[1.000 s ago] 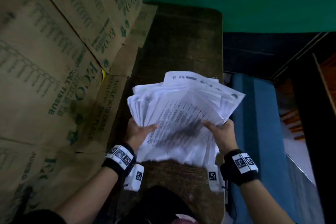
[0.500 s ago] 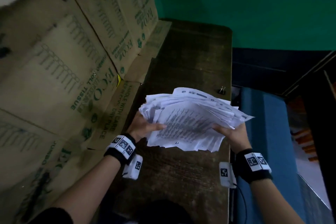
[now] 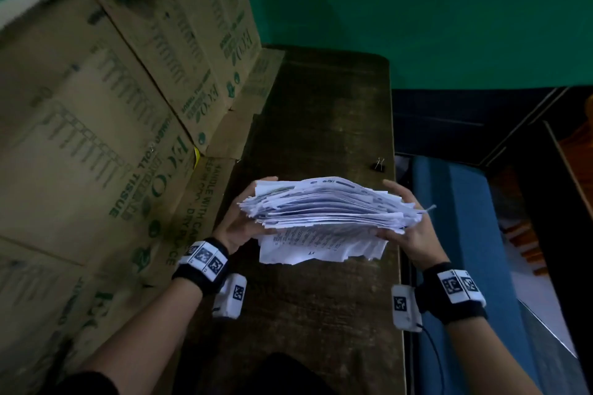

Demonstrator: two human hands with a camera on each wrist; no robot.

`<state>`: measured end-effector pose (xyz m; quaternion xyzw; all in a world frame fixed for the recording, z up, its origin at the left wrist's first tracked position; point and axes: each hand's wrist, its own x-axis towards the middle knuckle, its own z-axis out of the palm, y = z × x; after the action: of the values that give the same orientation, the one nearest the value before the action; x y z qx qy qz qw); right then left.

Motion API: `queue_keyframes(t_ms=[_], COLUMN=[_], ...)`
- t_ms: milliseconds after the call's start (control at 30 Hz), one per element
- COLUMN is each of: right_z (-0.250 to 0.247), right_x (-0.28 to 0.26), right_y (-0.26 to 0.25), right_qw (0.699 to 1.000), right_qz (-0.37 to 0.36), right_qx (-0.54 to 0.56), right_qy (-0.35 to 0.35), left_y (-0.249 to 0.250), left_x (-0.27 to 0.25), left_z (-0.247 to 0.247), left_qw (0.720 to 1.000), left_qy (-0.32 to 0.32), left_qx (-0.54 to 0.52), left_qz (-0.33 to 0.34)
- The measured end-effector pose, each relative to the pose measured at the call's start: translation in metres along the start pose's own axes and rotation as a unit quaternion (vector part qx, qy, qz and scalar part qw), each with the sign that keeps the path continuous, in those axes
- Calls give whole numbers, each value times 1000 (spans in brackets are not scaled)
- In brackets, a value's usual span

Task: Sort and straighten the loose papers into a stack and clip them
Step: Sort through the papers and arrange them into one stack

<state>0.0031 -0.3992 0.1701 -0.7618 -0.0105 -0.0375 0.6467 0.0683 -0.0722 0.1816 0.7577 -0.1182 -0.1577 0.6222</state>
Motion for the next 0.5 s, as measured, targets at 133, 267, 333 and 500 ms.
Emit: queue_keyframes(t_ms=[133,267,333,500], right_z=[15,21,16,39], right_x=[-2,7,6,15], right_y=[-1,5,11,14], right_qw=[995,999,999,993], right_qz=[-31,25,20,55], right_qx=[-93,40,26,27], right_qy=[13,20,38,105], left_y=[11,6,-1,-2], left_x=[6,18,25,30], left_z=[12,10,4,27], left_qw=[999,999,1000,991], left_qy=[19,-21,3,93], left_qx=[-41,-25,-9,-92], left_qz=[-20,-12,2,-30])
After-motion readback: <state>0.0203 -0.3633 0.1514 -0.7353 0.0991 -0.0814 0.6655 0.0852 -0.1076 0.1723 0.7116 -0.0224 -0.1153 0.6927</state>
